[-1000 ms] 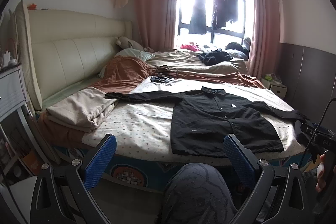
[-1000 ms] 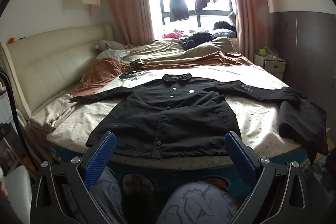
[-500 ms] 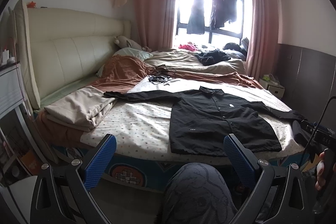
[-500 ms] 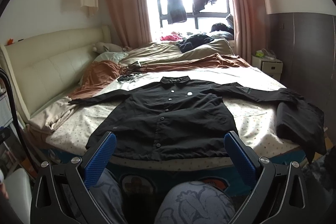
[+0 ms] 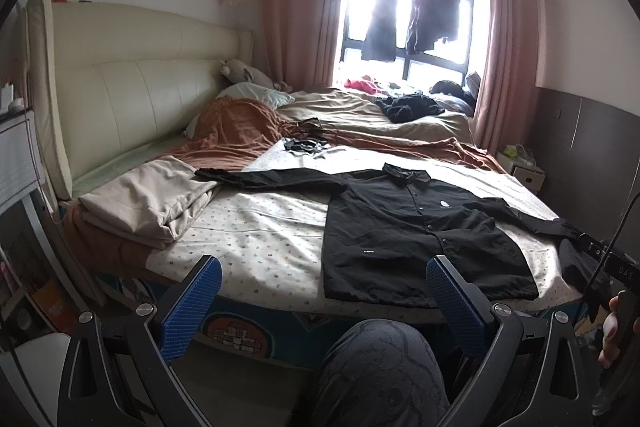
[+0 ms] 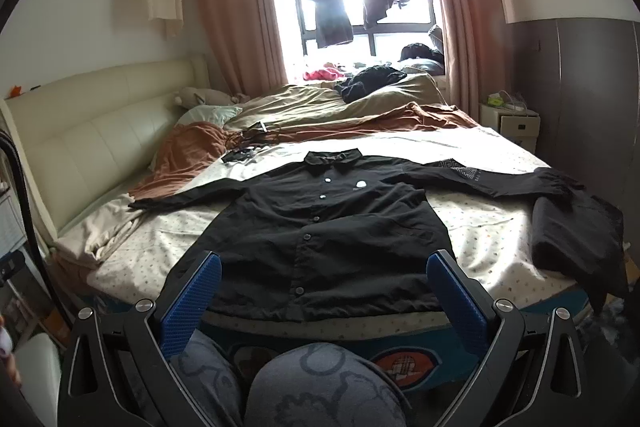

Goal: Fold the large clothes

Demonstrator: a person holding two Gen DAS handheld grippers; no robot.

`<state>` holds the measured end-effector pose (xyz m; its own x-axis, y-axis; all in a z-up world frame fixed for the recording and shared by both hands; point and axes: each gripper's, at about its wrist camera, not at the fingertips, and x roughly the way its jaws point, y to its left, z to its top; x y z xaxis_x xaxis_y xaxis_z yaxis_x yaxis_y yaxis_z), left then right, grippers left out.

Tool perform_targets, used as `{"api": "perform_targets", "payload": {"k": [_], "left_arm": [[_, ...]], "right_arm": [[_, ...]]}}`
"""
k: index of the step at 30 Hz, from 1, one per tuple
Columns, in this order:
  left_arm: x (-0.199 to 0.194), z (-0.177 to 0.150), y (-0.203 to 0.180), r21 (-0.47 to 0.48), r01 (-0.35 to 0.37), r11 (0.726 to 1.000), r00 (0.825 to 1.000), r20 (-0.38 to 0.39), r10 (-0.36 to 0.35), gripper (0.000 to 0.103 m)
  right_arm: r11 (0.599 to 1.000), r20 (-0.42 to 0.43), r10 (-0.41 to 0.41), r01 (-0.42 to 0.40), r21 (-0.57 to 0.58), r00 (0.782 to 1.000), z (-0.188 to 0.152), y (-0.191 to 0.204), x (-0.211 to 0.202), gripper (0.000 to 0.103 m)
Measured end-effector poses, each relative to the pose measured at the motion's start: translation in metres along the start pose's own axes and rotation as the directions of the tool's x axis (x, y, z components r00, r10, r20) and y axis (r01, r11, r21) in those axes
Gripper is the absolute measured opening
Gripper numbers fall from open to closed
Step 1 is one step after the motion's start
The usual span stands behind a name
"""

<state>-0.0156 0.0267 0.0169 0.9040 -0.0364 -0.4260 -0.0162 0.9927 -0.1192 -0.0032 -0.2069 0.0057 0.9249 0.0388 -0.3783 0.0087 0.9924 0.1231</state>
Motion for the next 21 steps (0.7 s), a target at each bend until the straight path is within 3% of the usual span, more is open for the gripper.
{"api": "perform_targets", "payload": {"k": [21], "left_arm": [[0.100,0.040,0.008,-0.070,-0.053,0.996,0.998,-0.048,0.050,0.102]], "right_arm": [[0.998,-0.026,0.062,-0.063,-0.018,0.998,0.057,0.016,0.117,0.103]]}}
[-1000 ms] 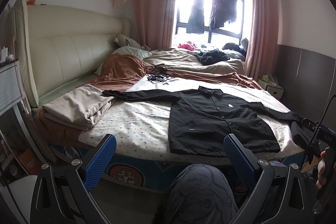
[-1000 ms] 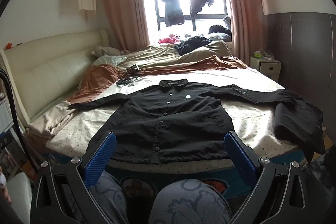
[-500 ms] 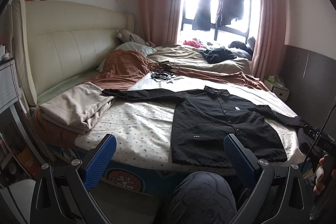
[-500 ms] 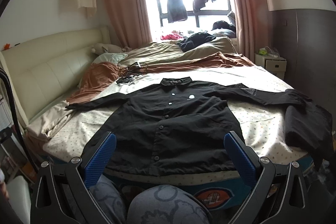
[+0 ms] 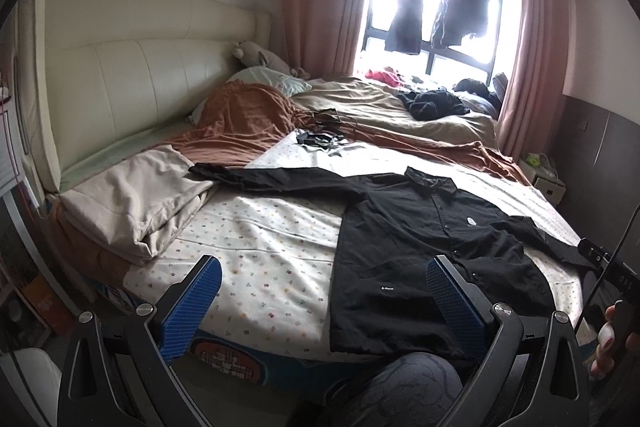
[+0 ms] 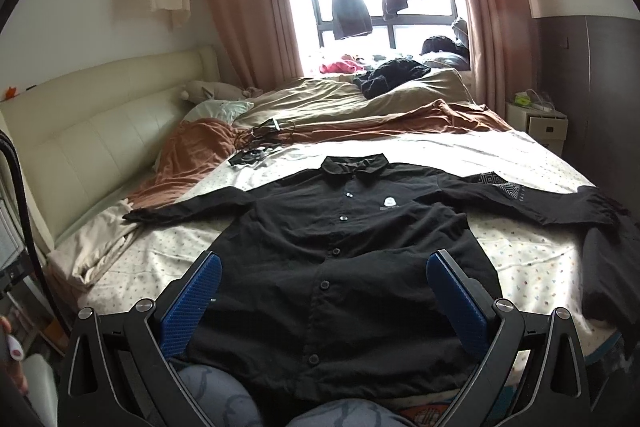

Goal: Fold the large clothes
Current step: 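Move both tools down toward the black shirt's sleeve and side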

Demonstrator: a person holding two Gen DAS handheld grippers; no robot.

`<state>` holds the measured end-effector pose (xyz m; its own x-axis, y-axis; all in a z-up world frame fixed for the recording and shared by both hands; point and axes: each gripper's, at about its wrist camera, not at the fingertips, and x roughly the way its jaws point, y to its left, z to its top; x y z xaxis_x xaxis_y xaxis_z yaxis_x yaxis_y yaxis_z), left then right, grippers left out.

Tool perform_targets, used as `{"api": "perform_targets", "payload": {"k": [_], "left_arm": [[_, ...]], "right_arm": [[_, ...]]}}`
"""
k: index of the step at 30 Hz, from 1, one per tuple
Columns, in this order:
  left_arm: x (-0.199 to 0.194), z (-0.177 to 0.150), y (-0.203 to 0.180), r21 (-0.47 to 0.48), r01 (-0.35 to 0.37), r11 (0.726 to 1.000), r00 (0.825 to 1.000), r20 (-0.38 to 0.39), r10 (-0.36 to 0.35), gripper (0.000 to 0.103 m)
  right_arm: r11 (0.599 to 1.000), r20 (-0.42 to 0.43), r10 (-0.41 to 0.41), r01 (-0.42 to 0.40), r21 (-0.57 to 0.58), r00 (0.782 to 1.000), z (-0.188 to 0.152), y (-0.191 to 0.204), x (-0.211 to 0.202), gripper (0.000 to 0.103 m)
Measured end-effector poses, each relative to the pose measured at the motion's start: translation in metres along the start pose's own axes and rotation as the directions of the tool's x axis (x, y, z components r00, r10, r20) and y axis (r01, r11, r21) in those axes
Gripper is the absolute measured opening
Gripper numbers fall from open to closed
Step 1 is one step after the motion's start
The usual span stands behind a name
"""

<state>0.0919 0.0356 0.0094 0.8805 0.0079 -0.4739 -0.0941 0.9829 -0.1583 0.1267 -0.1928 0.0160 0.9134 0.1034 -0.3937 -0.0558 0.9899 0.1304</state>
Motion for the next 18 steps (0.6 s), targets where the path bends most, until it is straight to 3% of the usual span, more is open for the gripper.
{"api": "perform_targets", "payload": {"k": [7,18], "left_arm": [[0.039,0.017,0.006,-0.013,-0.034,0.999,0.999,-0.030,0.034,0.102],[0.105,0.044,0.041,-0.083,-0.079,0.993,0.993,-0.099,0.071,0.102]], "right_arm": [[1.000,-0.043,0.025,-0.024,0.007,0.999,0.020,0.008,0.054,0.103],[0.990,-0.123,0.097,-0.084,0.110,0.988,0.039,0.027,0.142,0.103]]}}
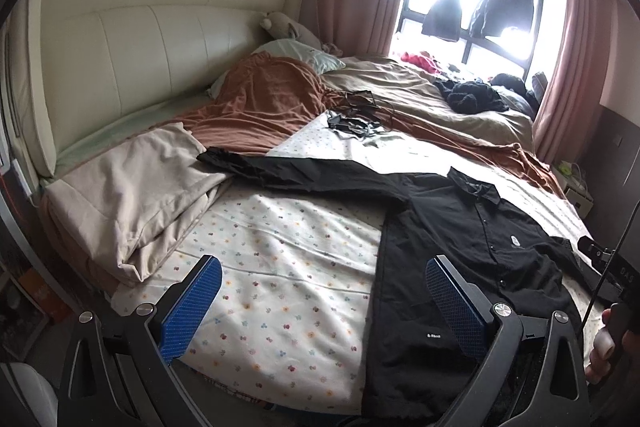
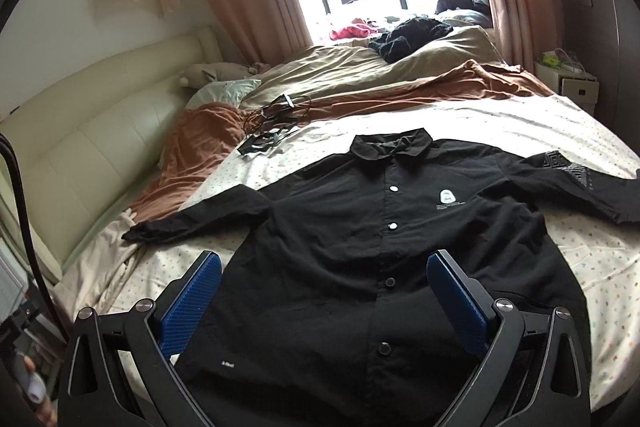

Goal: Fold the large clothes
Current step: 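Move both tools down toward the black shirt's sleeve and side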

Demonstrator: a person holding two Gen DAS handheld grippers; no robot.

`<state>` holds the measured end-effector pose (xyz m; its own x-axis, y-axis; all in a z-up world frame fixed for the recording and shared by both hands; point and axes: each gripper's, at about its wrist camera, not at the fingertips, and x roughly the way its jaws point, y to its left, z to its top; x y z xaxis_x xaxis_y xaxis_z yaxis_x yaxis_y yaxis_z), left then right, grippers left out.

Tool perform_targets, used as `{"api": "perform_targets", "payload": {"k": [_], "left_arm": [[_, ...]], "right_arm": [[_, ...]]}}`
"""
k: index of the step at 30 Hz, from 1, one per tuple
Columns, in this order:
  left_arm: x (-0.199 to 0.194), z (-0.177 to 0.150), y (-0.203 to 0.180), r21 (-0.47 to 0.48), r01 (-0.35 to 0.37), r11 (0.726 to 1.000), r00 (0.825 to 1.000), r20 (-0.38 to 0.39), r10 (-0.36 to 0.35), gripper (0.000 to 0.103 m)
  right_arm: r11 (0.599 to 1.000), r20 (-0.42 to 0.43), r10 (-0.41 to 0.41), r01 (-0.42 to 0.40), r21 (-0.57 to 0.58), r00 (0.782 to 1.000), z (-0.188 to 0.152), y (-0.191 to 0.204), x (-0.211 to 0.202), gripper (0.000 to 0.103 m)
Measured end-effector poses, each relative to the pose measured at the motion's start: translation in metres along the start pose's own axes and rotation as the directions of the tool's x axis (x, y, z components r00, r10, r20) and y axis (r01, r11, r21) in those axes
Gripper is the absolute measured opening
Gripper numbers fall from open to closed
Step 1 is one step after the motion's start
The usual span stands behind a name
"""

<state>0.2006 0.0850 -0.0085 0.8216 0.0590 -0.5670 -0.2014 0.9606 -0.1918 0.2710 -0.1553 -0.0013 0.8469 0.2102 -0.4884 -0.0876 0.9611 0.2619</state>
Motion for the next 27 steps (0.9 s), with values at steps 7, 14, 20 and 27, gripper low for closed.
{"api": "perform_targets", "payload": {"k": [7,14,20,27], "left_arm": [[0.044,0.029,0.034,-0.055,-0.059,0.997,0.998,-0.037,0.057,0.102],[0.087,0.064,0.068,-0.110,-0.102,0.989,0.994,-0.062,0.096,0.098],[0.133,0.096,0.100,-0.150,-0.146,0.978,0.987,-0.088,0.134,0.096],[0.198,0.119,0.148,-0.273,-0.183,0.944,0.976,-0.164,0.142,0.084]], "right_arm": [[1.000,-0.042,0.025,-0.025,0.009,0.999,0.019,0.010,0.055,0.103],[0.998,-0.076,0.032,-0.029,0.048,0.997,0.034,0.010,0.108,0.103],[0.998,-0.120,0.033,-0.027,0.056,0.992,0.044,0.013,0.154,0.102],[0.999,-0.121,0.007,0.000,0.051,0.993,0.054,0.017,0.192,0.098]]}}
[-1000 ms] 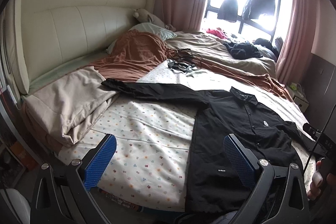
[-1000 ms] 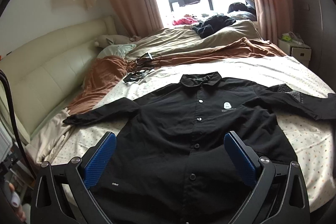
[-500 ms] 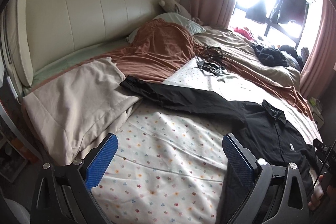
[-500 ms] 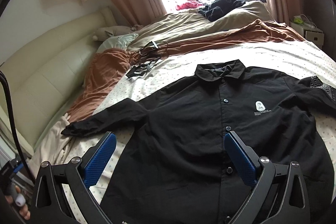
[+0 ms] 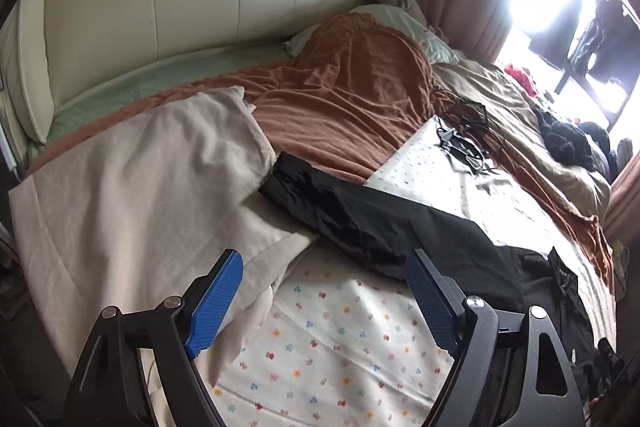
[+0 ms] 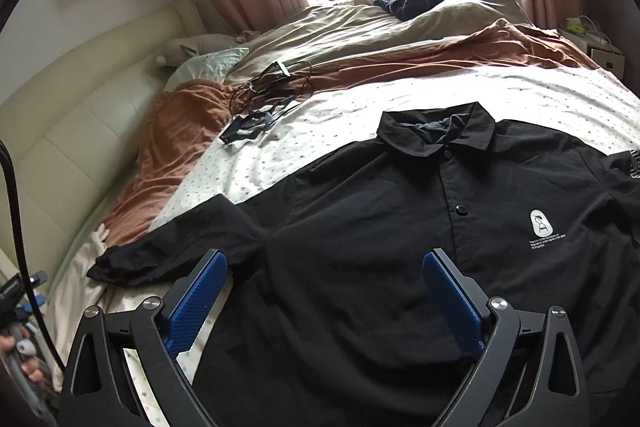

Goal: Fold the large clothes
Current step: 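Move both tools down toward the black shirt's sleeve and side, then grasp the sleeve cuff with the left tool and lift it across the shirt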

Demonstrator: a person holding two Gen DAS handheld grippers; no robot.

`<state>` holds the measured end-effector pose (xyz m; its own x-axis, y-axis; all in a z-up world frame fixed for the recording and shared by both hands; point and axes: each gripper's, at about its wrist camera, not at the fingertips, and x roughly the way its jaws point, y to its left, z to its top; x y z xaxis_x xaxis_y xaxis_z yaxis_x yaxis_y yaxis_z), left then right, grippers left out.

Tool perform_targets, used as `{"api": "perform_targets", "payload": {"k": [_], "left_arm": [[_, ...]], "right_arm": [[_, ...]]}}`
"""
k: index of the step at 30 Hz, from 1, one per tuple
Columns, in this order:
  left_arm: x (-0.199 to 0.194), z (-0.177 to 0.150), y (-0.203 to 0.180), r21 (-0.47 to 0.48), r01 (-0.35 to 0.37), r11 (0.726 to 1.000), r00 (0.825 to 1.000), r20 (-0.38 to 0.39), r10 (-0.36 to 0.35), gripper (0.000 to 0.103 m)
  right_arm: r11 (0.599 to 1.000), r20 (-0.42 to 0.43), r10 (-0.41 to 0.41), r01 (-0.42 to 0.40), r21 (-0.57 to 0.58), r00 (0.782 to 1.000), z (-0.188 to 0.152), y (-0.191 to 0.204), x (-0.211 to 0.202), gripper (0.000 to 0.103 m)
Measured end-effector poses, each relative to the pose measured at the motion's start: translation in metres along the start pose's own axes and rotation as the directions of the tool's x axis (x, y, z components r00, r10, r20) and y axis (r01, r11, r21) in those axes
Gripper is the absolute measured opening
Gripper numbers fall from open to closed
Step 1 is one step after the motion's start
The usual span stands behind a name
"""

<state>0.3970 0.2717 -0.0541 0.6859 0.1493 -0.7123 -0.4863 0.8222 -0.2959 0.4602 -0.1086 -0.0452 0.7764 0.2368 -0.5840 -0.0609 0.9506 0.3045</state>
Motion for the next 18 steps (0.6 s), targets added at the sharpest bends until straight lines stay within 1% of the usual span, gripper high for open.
{"api": "perform_targets", "payload": {"k": [3,4,5,6,7,9,10,11,12,13,14,15,16,17,18], "left_arm": [[0.035,0.013,0.007,-0.041,0.010,0.999,1.000,-0.024,-0.011,0.083],[0.050,0.016,0.007,-0.035,0.004,0.999,0.999,-0.045,-0.005,0.080],[0.065,0.018,0.006,-0.023,-0.017,1.000,0.997,-0.075,0.016,0.076],[0.081,0.020,0.008,-0.023,-0.033,0.999,0.994,-0.108,0.030,0.070],[0.093,0.021,0.011,-0.041,-0.036,0.999,0.991,-0.130,0.030,0.069],[0.114,0.022,0.021,-0.091,-0.053,0.994,0.987,-0.156,0.038,0.069],[0.122,0.022,0.026,-0.105,-0.071,0.992,0.985,-0.163,0.054,0.069],[0.129,0.022,0.029,-0.120,-0.084,0.989,0.984,-0.167,0.063,0.069],[0.134,0.023,0.032,-0.135,-0.083,0.987,0.985,-0.164,0.060,0.069],[0.137,0.024,0.033,-0.145,-0.083,0.986,0.987,-0.152,0.061,0.069],[0.139,0.026,0.032,-0.148,-0.085,0.985,0.989,-0.134,0.065,0.069],[0.141,0.028,0.031,-0.144,-0.082,0.986,0.991,-0.117,0.065,0.064],[0.145,0.030,0.028,-0.139,-0.075,0.987,0.992,-0.110,0.060,0.052],[0.149,0.032,0.027,-0.133,-0.074,0.988,0.991,-0.118,0.058,0.046],[0.154,0.034,0.026,-0.129,-0.078,0.988,0.990,-0.126,0.062,0.032]], "right_arm": [[1.000,-0.009,0.007,-0.007,0.004,1.000,0.006,0.002,0.019,0.095],[1.000,-0.019,0.016,-0.016,0.008,1.000,0.009,0.002,0.026,0.093],[1.000,-0.030,0.026,-0.026,0.013,0.999,0.010,0.002,0.034,0.088],[0.999,-0.042,0.036,-0.036,0.020,0.998,0.011,0.002,0.042,0.082],[0.999,-0.055,0.045,-0.044,0.026,0.997,0.010,0.002,0.049,0.080],[0.997,-0.079,0.063,-0.061,0.037,0.995,0.010,0.002,0.064,0.072],[0.997,-0.091,0.072,-0.068,0.041,0.993,0.009,0.002,0.072,0.069],[0.996,-0.106,0.078,-0.074,0.046,0.991,0.009,0.002,0.079,0.065],[0.995,-0.117,0.083,-0.077,0.055,0.990,0.009,0.001,0.085,0.057],[0.994,-0.128,0.092,-0.083,0.073,0.987,0.008,-0.001,0.092,0.053],[0.991,-0.136,0.104,-0.091,0.097,0.985,0.008,-0.004,0.097,0.047],[0.988,-0.138,0.115,-0.099,0.117,0.984,0.008,-0.006,0.103,0.044],[0.985,-0.138,0.122,-0.103,0.136,0.983,0.008,-0.008,0.107,0.043],[0.982,-0.142,0.131,-0.109,0.154,0.981,0.008,-0.010,0.112,0.041],[0.977,-0.148,0.152,-0.126,0.175,0.977,0.008,-0.010,0.117,0.036]]}}
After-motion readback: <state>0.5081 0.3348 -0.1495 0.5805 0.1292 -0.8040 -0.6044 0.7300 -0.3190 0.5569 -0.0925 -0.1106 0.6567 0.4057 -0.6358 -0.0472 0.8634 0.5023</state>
